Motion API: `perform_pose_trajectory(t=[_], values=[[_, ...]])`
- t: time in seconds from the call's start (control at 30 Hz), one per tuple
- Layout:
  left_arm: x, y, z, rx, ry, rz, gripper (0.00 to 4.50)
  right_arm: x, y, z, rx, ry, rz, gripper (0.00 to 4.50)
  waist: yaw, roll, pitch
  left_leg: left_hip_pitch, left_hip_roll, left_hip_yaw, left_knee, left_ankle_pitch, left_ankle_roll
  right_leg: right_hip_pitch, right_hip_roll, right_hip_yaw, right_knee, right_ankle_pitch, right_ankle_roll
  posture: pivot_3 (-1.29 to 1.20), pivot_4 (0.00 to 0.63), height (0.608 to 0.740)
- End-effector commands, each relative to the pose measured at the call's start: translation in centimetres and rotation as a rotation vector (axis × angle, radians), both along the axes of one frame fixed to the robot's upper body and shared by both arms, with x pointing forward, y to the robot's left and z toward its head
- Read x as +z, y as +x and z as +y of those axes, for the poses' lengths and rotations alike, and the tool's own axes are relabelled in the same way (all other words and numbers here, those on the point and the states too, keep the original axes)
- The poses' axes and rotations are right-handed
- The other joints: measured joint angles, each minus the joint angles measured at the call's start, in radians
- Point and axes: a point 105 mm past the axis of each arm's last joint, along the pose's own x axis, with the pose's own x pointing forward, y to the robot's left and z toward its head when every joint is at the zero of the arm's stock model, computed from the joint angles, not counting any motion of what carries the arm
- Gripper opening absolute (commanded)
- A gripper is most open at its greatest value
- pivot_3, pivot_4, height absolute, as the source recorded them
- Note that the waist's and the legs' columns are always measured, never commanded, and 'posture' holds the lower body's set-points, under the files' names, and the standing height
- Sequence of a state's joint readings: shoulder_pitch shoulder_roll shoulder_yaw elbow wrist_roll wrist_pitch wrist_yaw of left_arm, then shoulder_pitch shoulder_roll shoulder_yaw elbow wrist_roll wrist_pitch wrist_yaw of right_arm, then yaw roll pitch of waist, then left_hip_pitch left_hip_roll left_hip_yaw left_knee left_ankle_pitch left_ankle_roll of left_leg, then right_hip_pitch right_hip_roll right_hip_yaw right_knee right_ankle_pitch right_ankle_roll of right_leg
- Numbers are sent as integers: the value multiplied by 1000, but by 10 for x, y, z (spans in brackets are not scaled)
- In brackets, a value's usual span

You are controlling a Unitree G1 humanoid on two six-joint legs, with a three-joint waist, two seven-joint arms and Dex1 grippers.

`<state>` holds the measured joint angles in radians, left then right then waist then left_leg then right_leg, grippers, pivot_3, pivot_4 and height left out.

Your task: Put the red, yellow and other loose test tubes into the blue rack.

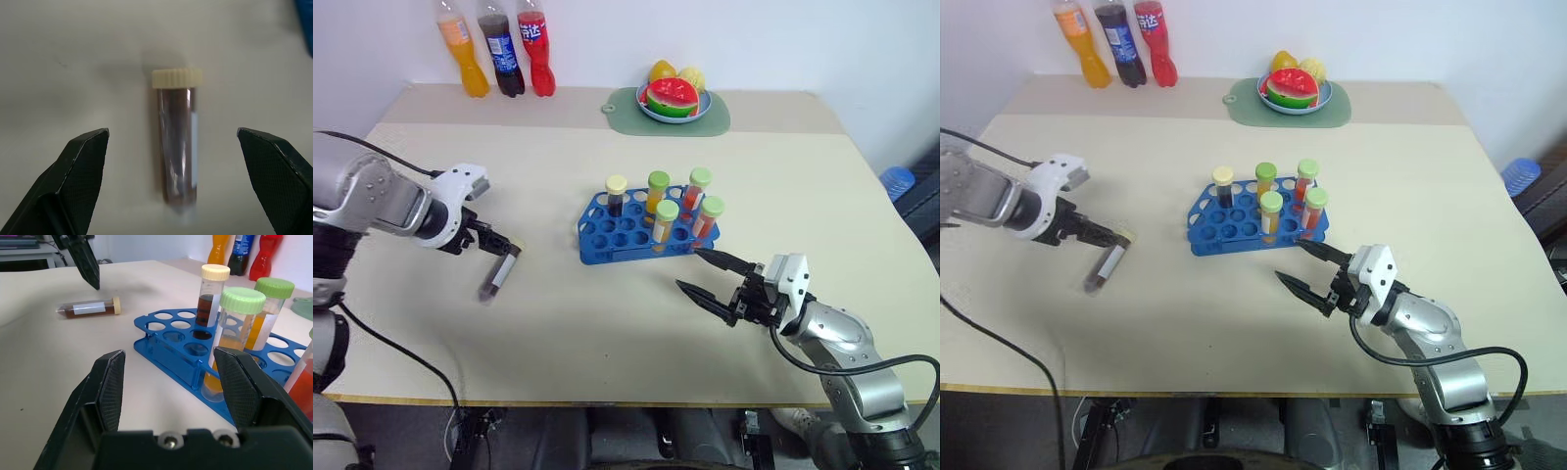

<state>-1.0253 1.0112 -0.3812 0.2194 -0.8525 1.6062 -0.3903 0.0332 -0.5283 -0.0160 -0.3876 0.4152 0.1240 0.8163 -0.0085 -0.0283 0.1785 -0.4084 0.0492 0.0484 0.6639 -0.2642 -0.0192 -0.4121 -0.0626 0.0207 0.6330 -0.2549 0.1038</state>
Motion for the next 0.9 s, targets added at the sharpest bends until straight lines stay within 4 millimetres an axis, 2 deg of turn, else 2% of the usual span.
perform_pose_trajectory(t=[0.03, 0.13, 0.23, 0.3, 0.4, 0.6, 0.7, 0.77, 0.83, 0.9], values=[[-8, 5, 1, 38, 22, 15, 4319, 10, -3, -2, -6, 13, -40, 3197, -1, 0, 0, 0, 0, 0, 0, 0, 0, 0, 0, 0, 0, 0, 0, 0, 150, 740], [-27, 5, -2, 54, 37, 61, 4319, 10, -4, -3, -12, 9, -40, 3197, -4, 0, 0, 0, 0, 0, 0, 0, 0, 0, 0, 0, 0, 0, 1, 0, 150, 740], [-36, 3, 0, 57, 75, 69, 3593, 10, -5, -4, -17, 10, -40, 3197, -5, 1, -1, 0, 0, 0, 0, 0, 0, 0, 0, 0, 1, 1, 2, 0, 150, 740], [-36, 3, 0, 55, 70, 64, 2483, 10, -6, -4, -19, 10, -40, 3197, -3, 1, -1, 1, 0, 0, 0, 0, 0, 0, 0, 0, 1, 1, 2, 0, 150, 740], [-35, 0, -1, 45, 48, 61, 1170, 9, -5, -5, -21, 10, -39, 3197, -3, 1, -1, 1, 0, 0, 0, 0, 0, 0, 0, 1, 1, 0, 1, 0, 150, 740], [-4, -27, -18, -162, -127, -55, 1170, 11, -2, -5, -19, 9, -42, 3197, -6, 1, 0, 0, 0, 0, 0, 0, 0, -1, 0, 1, 1, 0, 1, 0, 150, 740], [18, -29, -38, -315, -289, -331, 1170, 11, -1, -7, -19, 9, -43, 3197, -5, 2, -1, 0, 0, 1, -1, 0, 0, -1, -1, 1, 1, 0, 0, 0, 150, 740], [20, -41, -50, -420, -373, -363, 1170, 10, 0, -6, -19, 9, -42, 3197, -1, 1, -1, 0, 0, 1, 0, 0, -1, -1, -1, 1, 1, 0, -1, 0, 150, 740], [45, -48, -73, -557, -618, -517, 1170, 11, 0, -6, -19, 9, -44, 3197, 8, 2, -1, 0, 0, 1, 0, 0, -1, 0, -2, 0, 0, 0, -2, 0, 150, 740], [59, -48, -80, -622, -671, -674, 1170, 12, 0, -6, -24, 11, -48, 3197, 15, 1, -1, 0, 0, 2, 1, 0, -1, 0, -2, 0, -1, 0, -3, 0, 150, 740]])
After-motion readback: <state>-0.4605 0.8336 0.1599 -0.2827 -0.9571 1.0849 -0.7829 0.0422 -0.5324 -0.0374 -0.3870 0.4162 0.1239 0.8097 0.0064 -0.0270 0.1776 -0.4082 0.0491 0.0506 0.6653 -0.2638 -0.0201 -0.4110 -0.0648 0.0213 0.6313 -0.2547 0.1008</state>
